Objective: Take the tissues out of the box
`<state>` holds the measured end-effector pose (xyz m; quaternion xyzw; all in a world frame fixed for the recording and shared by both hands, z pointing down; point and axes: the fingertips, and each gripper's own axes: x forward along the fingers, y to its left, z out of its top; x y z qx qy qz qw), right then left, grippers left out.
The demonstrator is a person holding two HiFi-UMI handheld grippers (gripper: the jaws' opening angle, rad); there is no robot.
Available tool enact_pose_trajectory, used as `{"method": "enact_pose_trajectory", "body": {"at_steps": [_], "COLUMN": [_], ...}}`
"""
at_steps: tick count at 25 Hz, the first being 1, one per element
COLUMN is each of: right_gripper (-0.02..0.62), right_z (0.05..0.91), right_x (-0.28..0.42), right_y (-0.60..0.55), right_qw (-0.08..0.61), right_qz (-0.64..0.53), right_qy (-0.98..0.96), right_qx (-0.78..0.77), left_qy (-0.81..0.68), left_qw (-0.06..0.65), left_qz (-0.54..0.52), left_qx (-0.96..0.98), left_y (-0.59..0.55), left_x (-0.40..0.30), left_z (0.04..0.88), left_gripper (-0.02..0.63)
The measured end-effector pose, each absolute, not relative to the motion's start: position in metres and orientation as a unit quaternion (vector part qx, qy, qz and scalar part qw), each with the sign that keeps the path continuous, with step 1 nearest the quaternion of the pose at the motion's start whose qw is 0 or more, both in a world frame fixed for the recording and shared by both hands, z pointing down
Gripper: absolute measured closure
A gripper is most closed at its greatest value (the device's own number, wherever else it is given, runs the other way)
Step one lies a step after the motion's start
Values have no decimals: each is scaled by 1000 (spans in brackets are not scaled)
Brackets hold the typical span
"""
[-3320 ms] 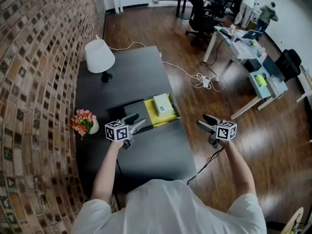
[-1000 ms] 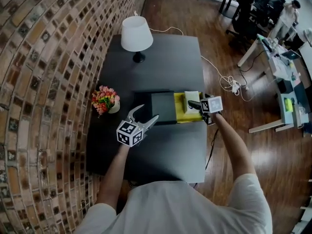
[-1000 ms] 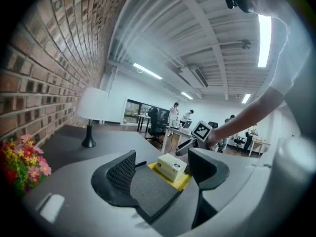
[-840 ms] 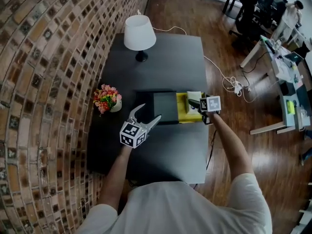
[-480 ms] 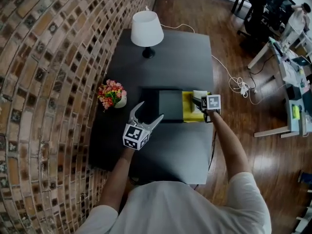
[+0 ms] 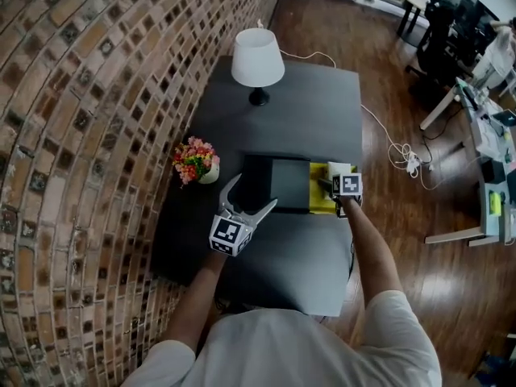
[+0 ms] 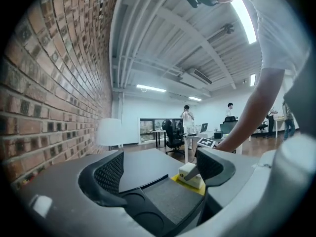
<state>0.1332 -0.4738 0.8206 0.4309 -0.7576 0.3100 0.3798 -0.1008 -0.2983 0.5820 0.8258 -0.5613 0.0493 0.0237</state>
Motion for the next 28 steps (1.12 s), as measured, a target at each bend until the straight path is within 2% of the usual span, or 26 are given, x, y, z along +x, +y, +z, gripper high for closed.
{"method": "enact_pose_trajectory", "body": {"at_steps": [3,4,5,10,14,20,28], "right_gripper": [-8,13,71,120,137,138,138], "right_z": [830,832,833,831,804,721,590], "right_x": [130,133,136,147,140,143,153], "right_y": [-471,-471,-472,-467,-454,-437,-382], "right_qw": [367,368,370,376,276,134,-3], "right_qz": [336,336,333,326,361,300,164], "right_qy": [-748,-743,-741,-755,-783,-838,-884], "right_qx": [439,446,451,427,425,436,437], "left_qy": [-562,-562,-562,-555,-553,-550,-544], "left_qw": [24,25,25,21,18,32,40], "left_qz": [46,46,46,50,28,9,-5], "left_qx": [825,825,826,830,832,835,838], "left_y": [-298,-298,-297,-287,-277,-266,-257], "left_x": [-100,-98,-97,-90,-79,-74,-70], "left_z": [582,582,582,576,557,550,539], "left_gripper": [156,156,156,156,158,166,173]}}
